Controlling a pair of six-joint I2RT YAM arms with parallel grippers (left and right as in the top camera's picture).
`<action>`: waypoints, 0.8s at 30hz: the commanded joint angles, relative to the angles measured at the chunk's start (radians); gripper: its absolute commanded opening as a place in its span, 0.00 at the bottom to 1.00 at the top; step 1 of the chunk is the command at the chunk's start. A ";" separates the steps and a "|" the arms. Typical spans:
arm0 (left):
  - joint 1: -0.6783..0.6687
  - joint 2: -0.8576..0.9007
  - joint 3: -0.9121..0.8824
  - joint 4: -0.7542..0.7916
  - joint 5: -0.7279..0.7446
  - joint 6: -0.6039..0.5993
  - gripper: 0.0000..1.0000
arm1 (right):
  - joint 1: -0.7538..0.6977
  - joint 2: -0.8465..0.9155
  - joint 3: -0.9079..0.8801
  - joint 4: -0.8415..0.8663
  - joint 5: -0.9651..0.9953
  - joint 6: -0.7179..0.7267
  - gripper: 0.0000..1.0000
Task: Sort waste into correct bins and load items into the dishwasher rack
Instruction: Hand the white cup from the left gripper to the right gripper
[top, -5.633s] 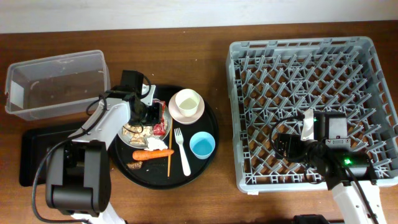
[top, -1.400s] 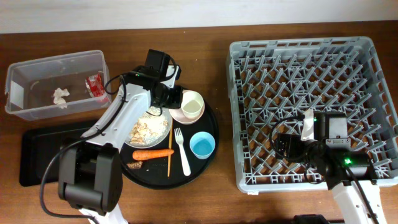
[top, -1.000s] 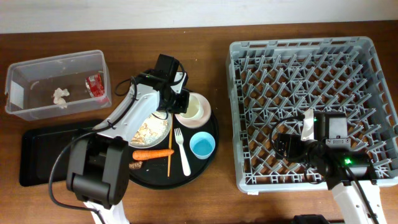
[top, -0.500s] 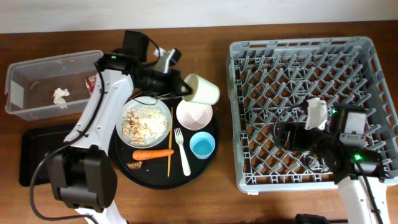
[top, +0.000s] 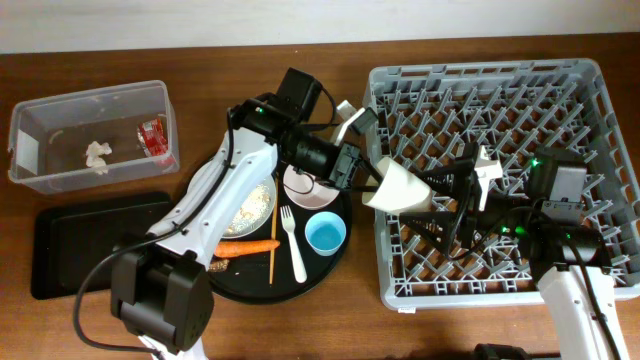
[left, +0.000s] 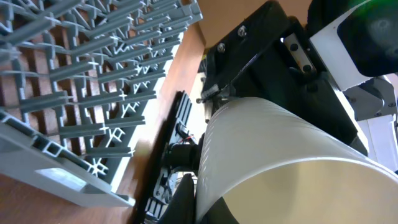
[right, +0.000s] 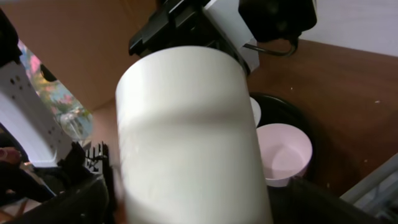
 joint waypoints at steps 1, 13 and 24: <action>-0.007 -0.024 0.014 0.003 0.041 0.023 0.00 | 0.006 0.003 0.019 0.003 -0.040 -0.008 0.84; -0.008 -0.024 0.014 0.014 0.041 0.023 0.00 | 0.006 0.003 0.019 0.002 -0.043 -0.008 0.66; -0.008 -0.024 0.014 0.165 0.056 -0.112 0.00 | 0.006 0.003 0.019 0.003 -0.065 -0.009 0.72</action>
